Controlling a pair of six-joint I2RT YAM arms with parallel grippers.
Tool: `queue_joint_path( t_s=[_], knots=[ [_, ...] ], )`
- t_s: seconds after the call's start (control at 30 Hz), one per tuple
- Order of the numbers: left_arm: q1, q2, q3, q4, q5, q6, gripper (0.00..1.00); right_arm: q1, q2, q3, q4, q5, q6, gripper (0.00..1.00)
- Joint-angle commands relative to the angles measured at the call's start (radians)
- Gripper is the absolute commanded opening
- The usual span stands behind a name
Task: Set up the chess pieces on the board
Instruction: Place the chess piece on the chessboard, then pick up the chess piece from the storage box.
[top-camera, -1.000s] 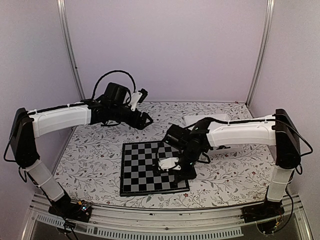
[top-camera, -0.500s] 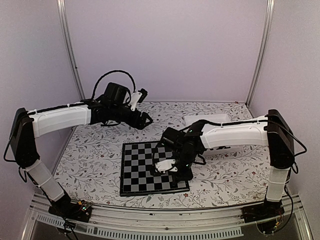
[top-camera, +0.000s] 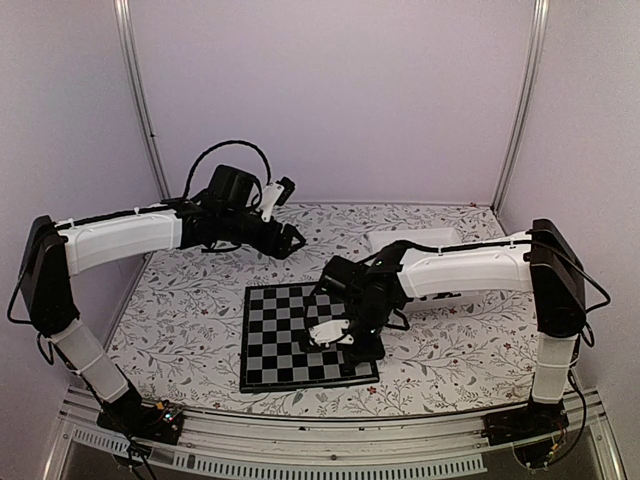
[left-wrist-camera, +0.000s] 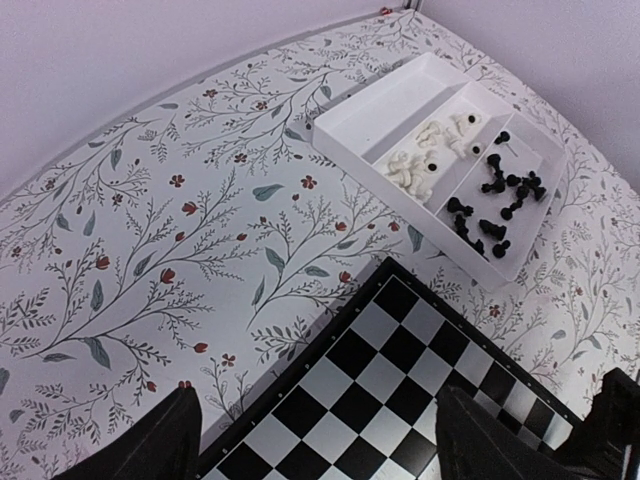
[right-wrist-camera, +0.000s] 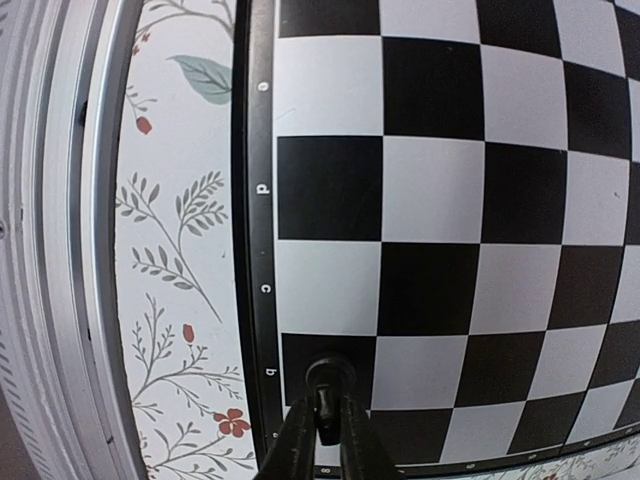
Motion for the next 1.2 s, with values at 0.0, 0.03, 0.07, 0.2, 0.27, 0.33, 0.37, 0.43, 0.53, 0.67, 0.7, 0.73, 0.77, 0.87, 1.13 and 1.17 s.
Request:
queue_joint_path(
  t_s=[0.0,0.03,0.07,0.2,0.27,0.33,0.37,0.43,0.53,0.67,0.7,0.73,0.77,0.87,1.13,1.17],
  knots=[
    [0.011,-0.030,0.022,-0.009,0.001,0.007,0.82,0.009,0.016,0.020,-0.010,-0.008,0.009,0.18],
    [0.011,-0.030,0.022,-0.010,0.001,0.008,0.82,0.010,0.013,0.021,-0.013,-0.008,0.009,0.21],
    [0.011,-0.030,0.022,-0.010,0.001,0.008,0.82,0.010,0.008,0.021,-0.016,-0.006,0.009,0.24],
    [0.011,-0.026,0.023,-0.010,-0.001,0.008,0.82,0.005,-0.033,0.028,-0.042,0.004,-0.006,0.33],
    [0.011,-0.023,0.021,-0.011,0.001,0.008,0.82,-0.019,-0.069,0.036,-0.054,0.001,-0.014,0.37],
    [0.009,-0.018,0.021,-0.009,0.005,0.007,0.82,-0.072,-0.124,0.050,-0.058,-0.028,-0.014,0.40],
    [0.009,-0.016,0.021,-0.010,0.005,0.009,0.82,-0.110,-0.150,0.056,-0.054,-0.051,-0.008,0.40],
    [0.006,-0.015,0.021,-0.008,0.011,0.020,0.81,-0.202,-0.196,0.055,-0.025,-0.096,0.003,0.40],
    [-0.011,-0.019,0.008,0.007,0.036,0.049,0.79,-0.366,-0.252,0.006,0.061,-0.143,0.042,0.37],
    [-0.080,-0.019,-0.007,0.038,0.008,0.076,0.77,-0.554,-0.287,-0.083,0.173,-0.134,0.103,0.34],
    [-0.106,-0.014,-0.001,0.038,-0.003,0.077,0.77,-0.594,-0.288,-0.100,0.194,-0.120,0.124,0.34],
    [-0.135,-0.008,0.007,0.035,-0.012,0.102,0.77,-0.644,-0.287,-0.117,0.211,-0.117,0.135,0.34],
    [-0.170,0.001,0.020,0.031,-0.018,0.114,0.77,-0.676,-0.281,-0.130,0.226,-0.122,0.145,0.33],
    [-0.237,0.035,0.054,0.015,-0.042,0.134,0.77,-0.756,-0.264,-0.174,0.259,-0.130,0.173,0.30],
    [-0.334,0.127,0.139,0.001,-0.064,0.082,0.77,-0.794,-0.216,-0.204,0.254,-0.115,0.182,0.31],
    [-0.334,0.144,0.151,-0.007,-0.057,0.065,0.77,-0.793,-0.212,-0.200,0.245,-0.129,0.182,0.32]
  ],
)
